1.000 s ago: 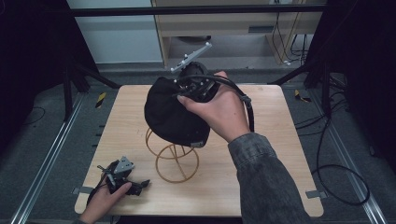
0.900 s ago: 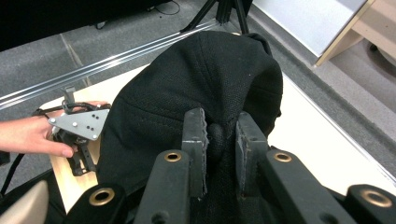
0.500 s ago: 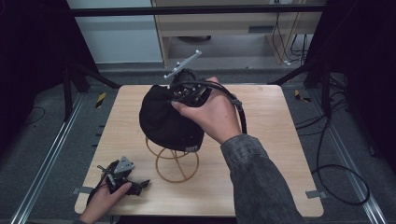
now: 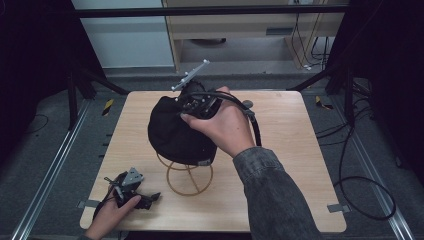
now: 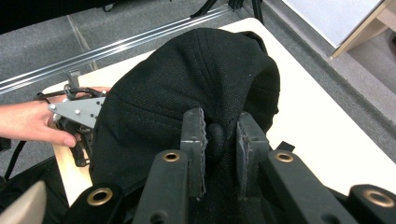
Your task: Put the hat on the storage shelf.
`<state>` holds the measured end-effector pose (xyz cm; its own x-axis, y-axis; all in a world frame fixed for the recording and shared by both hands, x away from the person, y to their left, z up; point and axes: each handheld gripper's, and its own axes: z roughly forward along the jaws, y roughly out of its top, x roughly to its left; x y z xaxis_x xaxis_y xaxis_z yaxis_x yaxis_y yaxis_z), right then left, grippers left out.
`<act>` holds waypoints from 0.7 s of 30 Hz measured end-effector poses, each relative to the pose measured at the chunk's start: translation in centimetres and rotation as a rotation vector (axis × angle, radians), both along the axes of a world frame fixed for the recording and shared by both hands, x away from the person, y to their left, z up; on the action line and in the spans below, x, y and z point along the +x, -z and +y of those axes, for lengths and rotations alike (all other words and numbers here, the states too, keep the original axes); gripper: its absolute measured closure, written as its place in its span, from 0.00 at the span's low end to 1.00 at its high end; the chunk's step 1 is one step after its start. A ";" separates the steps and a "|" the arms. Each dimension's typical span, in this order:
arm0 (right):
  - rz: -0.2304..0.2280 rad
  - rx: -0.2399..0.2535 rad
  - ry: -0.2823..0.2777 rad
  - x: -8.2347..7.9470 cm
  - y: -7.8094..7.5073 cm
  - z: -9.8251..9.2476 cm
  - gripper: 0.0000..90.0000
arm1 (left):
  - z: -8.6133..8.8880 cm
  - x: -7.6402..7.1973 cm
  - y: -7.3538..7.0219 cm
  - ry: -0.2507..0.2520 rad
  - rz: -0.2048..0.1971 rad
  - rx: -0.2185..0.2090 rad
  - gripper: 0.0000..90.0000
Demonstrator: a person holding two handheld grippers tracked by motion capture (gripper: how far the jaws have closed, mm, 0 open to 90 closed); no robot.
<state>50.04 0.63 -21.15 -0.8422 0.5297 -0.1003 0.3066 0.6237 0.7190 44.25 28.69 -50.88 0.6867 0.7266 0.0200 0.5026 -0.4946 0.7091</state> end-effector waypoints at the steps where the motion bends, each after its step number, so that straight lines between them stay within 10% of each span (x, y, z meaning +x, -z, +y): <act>1: -0.004 0.000 0.002 0.0 0.0 0.0 0.85 | 0.0 0.0 0.0 0.000 0.000 0.000 0.00; 21: 0.010 -0.029 -0.020 0.0 0.6 0.8 0.84 | 0.0 0.0 0.0 0.001 0.000 0.000 0.00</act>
